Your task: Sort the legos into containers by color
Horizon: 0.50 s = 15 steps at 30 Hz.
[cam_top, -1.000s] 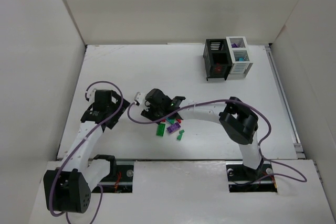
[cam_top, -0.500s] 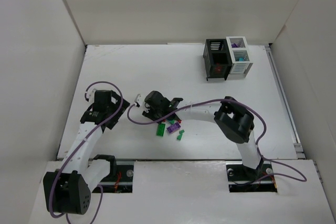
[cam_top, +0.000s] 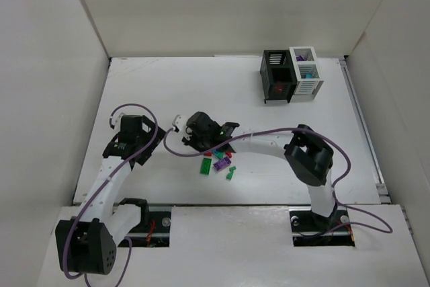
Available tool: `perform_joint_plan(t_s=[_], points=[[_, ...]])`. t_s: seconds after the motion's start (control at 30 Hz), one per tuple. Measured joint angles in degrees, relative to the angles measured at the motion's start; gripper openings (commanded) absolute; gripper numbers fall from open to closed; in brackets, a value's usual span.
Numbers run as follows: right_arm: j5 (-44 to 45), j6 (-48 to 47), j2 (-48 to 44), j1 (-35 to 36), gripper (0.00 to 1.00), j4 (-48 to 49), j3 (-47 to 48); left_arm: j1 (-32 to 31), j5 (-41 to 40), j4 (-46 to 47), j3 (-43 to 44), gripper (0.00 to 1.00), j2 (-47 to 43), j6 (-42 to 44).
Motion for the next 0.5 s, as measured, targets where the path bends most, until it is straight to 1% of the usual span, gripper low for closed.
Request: perform_joint_plan(t_s=[0.13, 0.2, 0.27, 0.37, 0.4, 0.43, 0.5], points=[[-1.44, 1.25, -6.82, -1.6, 0.11, 0.09, 0.02, 0.0, 1.86, 1.36, 0.0, 1.0, 0.24, 1.53], [-2.51, 2.01, -10.62, -4.48, 0.11, 0.22, 0.33, 0.0, 2.99, 2.67, 0.0, 1.0, 0.63, 2.36], [-2.64, 2.99, -13.42, -9.07, 0.11, 0.63, 1.2, 0.0, 4.11, 4.15, 0.0, 1.0, 1.11, 3.08], [-1.44, 4.83, -15.39, -19.1, 0.1, 1.05, 3.65, -1.03, 5.35, 7.15, 0.0, 1.0, 2.51, 3.93], [-0.57, 5.53, -15.41, -21.05, 0.1, 0.92, 4.26, -2.01, 5.44, 8.24, 0.04, 1.0, 3.37, 4.2], [0.48, 6.29, -15.21, -26.21, 0.1, 0.83, 5.9, -3.21, 5.66, 8.96, 0.17, 1.0, 4.28, 4.48], [3.06, 8.09, -14.03, -32.48, 0.1, 0.33, 8.7, -6.62, 5.53, 10.03, 1.16, 1.0, 7.34, 5.2]])
